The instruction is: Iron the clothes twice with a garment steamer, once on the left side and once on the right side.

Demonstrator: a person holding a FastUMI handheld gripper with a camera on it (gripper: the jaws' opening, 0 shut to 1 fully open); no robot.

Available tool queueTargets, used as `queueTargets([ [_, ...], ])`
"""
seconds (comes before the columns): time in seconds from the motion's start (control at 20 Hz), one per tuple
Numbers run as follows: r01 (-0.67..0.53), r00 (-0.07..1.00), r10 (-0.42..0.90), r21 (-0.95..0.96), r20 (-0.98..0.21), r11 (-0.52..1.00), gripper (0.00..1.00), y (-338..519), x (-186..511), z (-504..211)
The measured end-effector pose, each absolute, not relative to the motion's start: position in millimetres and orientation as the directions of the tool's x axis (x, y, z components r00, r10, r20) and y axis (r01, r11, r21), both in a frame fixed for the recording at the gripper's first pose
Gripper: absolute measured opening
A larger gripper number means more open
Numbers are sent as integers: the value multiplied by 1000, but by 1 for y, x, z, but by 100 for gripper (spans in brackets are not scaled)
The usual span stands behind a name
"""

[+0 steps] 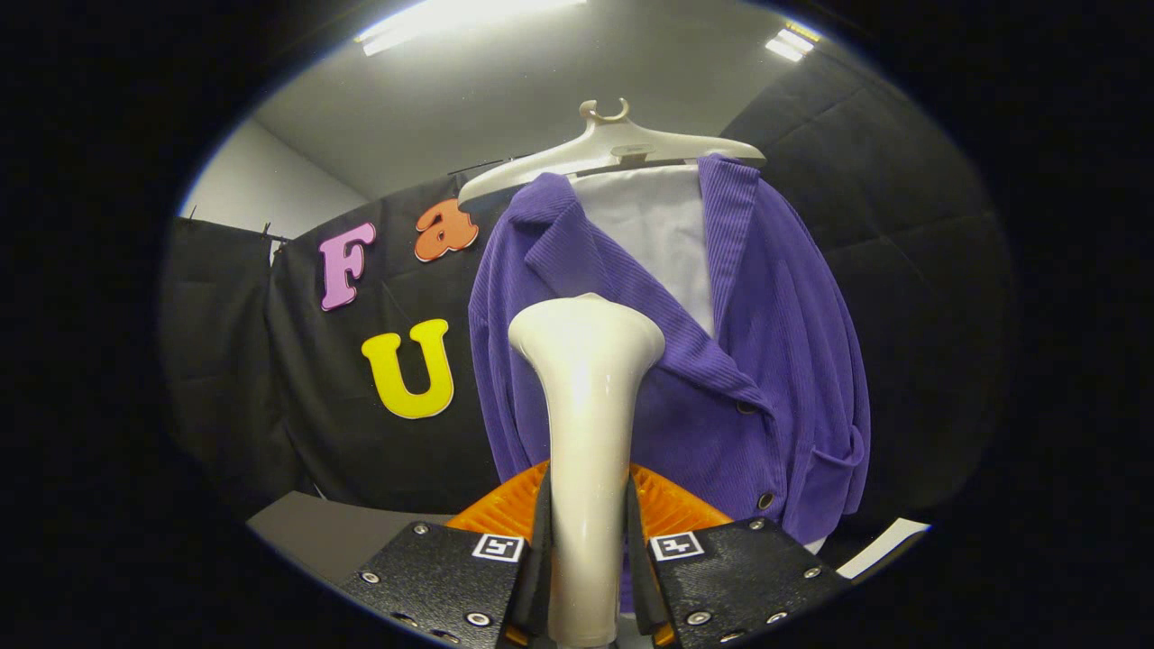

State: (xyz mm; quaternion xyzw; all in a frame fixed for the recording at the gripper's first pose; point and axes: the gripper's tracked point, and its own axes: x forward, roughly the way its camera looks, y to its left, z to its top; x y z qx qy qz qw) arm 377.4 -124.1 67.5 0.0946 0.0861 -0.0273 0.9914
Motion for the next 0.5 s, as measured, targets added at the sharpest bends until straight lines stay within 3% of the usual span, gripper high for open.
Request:
queueTargets([
  [0.5,117,944,-50,191,-325,975,37,-127,347,-18],
])
